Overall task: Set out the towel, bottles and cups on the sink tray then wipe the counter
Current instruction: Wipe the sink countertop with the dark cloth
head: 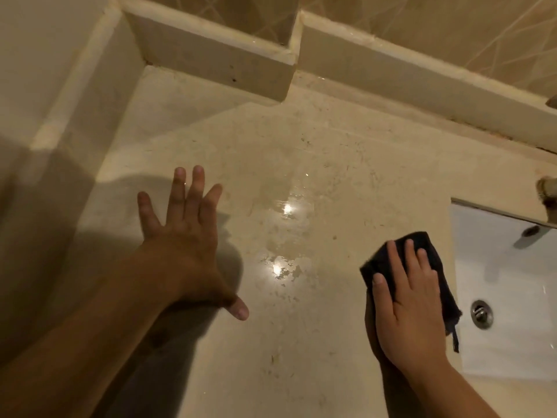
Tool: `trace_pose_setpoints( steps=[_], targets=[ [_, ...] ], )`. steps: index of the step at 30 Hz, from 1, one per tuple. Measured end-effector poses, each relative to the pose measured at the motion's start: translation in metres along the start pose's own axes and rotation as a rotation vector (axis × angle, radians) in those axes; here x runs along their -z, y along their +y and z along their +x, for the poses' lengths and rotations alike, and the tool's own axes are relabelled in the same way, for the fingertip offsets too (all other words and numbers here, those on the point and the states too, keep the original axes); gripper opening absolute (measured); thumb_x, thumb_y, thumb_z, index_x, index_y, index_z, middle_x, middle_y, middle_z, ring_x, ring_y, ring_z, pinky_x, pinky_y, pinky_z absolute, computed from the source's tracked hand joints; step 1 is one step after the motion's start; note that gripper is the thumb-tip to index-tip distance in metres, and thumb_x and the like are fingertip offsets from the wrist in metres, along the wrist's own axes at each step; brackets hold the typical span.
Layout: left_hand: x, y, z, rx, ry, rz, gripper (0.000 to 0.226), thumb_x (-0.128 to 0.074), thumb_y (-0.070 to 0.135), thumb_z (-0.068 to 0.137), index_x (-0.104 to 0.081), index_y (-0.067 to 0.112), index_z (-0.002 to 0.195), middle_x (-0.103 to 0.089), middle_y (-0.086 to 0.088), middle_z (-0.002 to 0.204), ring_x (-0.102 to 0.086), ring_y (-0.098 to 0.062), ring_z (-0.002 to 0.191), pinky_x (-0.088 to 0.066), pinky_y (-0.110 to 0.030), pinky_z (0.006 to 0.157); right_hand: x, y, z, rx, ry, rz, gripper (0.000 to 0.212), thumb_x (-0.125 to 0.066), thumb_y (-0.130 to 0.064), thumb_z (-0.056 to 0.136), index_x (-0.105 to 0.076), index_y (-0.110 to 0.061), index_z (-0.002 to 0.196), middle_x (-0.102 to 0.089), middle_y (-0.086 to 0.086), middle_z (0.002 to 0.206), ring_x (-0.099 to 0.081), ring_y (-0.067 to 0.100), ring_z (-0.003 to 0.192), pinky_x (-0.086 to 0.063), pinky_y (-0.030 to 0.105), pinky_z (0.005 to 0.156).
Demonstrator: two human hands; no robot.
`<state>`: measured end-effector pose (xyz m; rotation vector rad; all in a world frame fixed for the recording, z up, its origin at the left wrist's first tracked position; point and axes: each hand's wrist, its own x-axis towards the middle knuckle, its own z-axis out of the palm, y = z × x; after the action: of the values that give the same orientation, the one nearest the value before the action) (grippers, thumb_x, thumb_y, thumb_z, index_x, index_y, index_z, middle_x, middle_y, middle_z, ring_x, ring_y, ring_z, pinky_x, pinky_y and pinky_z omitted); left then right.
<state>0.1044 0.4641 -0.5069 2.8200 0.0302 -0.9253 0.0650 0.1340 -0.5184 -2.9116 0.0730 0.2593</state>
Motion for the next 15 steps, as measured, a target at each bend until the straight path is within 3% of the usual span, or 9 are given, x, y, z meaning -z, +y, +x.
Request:
trace_pose_setpoints(
  steps=[4, 9, 15],
  targets=[
    [-0.003, 0.0, 0.004, -0.025, 0.031, -0.013, 0.188, -0.039, 0.104, -0.005, 0.052, 0.017, 0.135, 0.06, -0.012, 0.141, 0.057, -0.034, 0.128, 0.022, -0.072, 0.105, -0.016, -0.055, -0.021, 0.16, -0.056, -0.016, 0.06, -0.023, -0.05, 0.103, -0.018, -0.031, 0.16, -0.012, -0.002, 0.169, 0.001, 0.016, 0.156, -0.001, 0.041, 0.125],
    [-0.005, -0.007, 0.008, -0.054, 0.073, -0.012, 0.186, -0.045, 0.101, -0.001, 0.057, 0.017, 0.129, 0.061, -0.012, 0.14, 0.057, -0.036, 0.129, 0.036, -0.063, 0.092, -0.031, -0.13, 0.001, 0.46, -0.096, -0.066, 0.057, -0.025, -0.049, 0.105, -0.021, -0.033, 0.16, -0.014, -0.003, 0.169, -0.002, 0.017, 0.156, -0.004, 0.044, 0.124],
    [-0.003, -0.008, 0.006, -0.06, 0.106, -0.103, 0.186, -0.054, 0.099, 0.002, 0.061, 0.018, 0.124, 0.062, 0.002, 0.14, 0.055, -0.024, 0.132, 0.031, -0.06, 0.102, -0.035, -0.183, 0.067, 0.676, -0.089, -0.1, 0.06, -0.025, -0.055, 0.104, -0.023, -0.033, 0.16, -0.017, 0.0, 0.168, -0.003, 0.019, 0.156, -0.004, 0.044, 0.125]
  ],
)
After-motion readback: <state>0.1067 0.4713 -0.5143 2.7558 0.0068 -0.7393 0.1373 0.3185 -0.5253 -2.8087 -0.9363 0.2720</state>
